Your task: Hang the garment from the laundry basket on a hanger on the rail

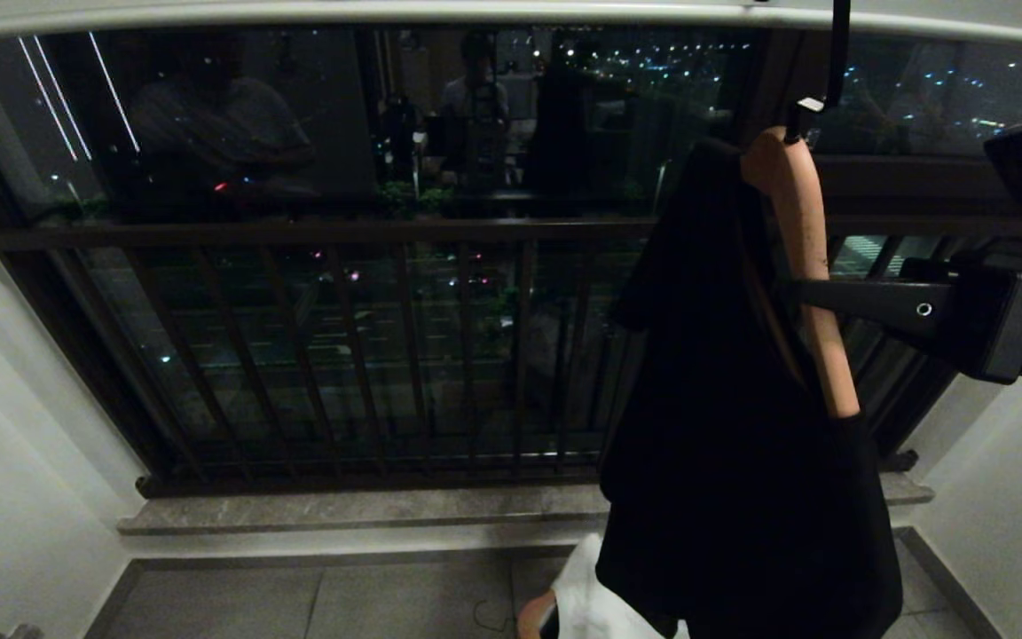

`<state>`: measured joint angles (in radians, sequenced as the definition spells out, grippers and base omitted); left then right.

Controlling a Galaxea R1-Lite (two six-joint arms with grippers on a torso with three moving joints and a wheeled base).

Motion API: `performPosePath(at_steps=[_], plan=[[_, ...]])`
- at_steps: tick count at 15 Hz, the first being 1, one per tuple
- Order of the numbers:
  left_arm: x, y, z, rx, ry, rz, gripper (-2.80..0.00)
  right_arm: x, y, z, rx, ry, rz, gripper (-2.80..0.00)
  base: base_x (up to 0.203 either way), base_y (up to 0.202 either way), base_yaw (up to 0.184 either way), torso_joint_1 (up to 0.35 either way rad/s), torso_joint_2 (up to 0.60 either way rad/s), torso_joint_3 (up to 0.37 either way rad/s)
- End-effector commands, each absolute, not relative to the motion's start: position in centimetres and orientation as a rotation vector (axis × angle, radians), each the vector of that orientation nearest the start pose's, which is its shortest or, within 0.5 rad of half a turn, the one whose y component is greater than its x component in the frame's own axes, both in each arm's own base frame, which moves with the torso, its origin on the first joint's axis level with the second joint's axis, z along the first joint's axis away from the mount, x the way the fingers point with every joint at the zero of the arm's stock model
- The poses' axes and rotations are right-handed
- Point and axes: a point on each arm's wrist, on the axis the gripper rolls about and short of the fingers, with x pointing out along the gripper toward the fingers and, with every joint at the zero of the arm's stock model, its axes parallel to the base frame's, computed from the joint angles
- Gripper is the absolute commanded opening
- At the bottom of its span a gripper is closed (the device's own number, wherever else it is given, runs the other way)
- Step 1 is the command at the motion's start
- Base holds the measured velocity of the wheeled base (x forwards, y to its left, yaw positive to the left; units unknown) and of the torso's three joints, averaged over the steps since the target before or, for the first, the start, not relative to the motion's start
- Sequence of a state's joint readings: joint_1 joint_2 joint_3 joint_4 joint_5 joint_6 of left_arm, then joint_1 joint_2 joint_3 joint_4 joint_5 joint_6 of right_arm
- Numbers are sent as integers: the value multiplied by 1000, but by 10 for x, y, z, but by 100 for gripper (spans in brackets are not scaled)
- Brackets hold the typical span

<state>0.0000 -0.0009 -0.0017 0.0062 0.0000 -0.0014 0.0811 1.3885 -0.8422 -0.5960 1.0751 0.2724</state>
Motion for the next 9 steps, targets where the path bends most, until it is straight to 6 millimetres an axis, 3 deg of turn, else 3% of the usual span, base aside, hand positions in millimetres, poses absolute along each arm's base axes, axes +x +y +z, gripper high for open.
performPosePath(at_steps=[1, 6, 9], plan=[[-23, 0, 75, -3, 5, 0, -280, 224, 38, 276, 212, 103, 1162, -280, 0, 0, 0, 0, 0, 0], [-23, 0, 75, -2, 5, 1, -280, 241, 40, 271, 210, 94, 1164, -280, 0, 0, 0, 0, 0, 0], [-23, 0, 75, -2, 5, 0, -280, 241, 40, 267, 210, 100, 1162, -280, 0, 0, 0, 0, 0, 0]])
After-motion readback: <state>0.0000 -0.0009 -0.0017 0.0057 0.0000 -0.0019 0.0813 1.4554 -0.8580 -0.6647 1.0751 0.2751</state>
